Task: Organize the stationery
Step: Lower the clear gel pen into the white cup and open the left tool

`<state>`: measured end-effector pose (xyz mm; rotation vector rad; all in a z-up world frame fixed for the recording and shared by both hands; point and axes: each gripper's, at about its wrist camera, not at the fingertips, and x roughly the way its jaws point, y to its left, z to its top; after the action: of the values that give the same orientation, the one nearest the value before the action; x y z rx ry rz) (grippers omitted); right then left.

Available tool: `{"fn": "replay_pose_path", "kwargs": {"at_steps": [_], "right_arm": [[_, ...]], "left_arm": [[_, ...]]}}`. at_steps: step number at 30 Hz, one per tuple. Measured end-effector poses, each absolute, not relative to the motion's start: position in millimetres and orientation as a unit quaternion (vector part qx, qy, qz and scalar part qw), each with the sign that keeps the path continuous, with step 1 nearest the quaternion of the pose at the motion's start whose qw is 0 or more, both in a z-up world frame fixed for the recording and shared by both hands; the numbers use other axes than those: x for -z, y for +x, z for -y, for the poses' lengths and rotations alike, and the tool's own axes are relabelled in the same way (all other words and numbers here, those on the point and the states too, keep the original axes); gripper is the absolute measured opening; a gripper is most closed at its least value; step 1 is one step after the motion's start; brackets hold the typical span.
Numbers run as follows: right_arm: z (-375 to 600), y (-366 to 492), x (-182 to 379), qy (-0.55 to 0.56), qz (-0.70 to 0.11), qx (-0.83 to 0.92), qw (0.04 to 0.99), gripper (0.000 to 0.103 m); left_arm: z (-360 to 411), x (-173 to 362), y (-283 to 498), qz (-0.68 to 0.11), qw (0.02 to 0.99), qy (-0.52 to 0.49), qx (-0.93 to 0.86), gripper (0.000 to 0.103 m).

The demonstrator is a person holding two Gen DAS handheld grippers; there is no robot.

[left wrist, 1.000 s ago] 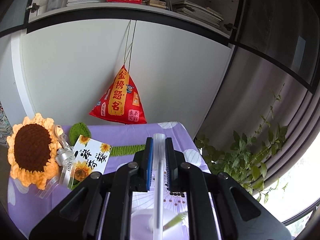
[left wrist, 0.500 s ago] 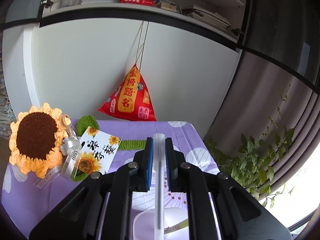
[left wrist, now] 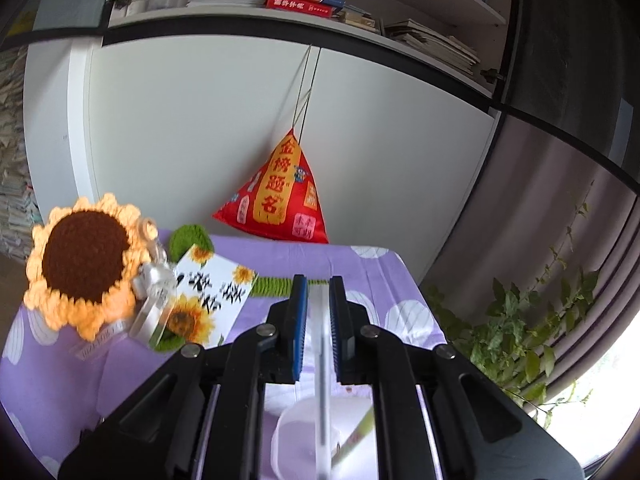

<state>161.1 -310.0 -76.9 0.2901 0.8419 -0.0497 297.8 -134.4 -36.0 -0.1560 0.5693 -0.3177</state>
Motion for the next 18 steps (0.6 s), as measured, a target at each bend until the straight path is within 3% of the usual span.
{"fn": "replay_pose_path", "kwargs": {"at_steps": [13, 15, 17, 18], "right_arm": [[284.9, 157.9, 74.5, 0.118, -0.417, 0.002, 0.901, 0.016], [280.1, 155.5, 71.9, 0.113, -0.415, -0.001, 0.902, 0.016], [275.6, 155.2, 70.4, 0.11, -0.416, -0.005, 0.903, 0.016], [271.5, 154.4, 69.3, 0.106, -0.416, -0.008, 0.903, 0.016]], "left_arm": [[112.4, 33.9, 267.6, -0.326, 0.921, -0.086, 0.194, 0.01], [105.0, 29.6, 257.2, -0.331, 0.92, -0.076, 0.194, 0.023], [94.0, 27.4, 248.5, -0.328, 0.924, -0.069, 0.186, 0.048], [82.3, 25.5, 240.7, -0.32, 0.929, -0.067, 0.174, 0.05]]}}
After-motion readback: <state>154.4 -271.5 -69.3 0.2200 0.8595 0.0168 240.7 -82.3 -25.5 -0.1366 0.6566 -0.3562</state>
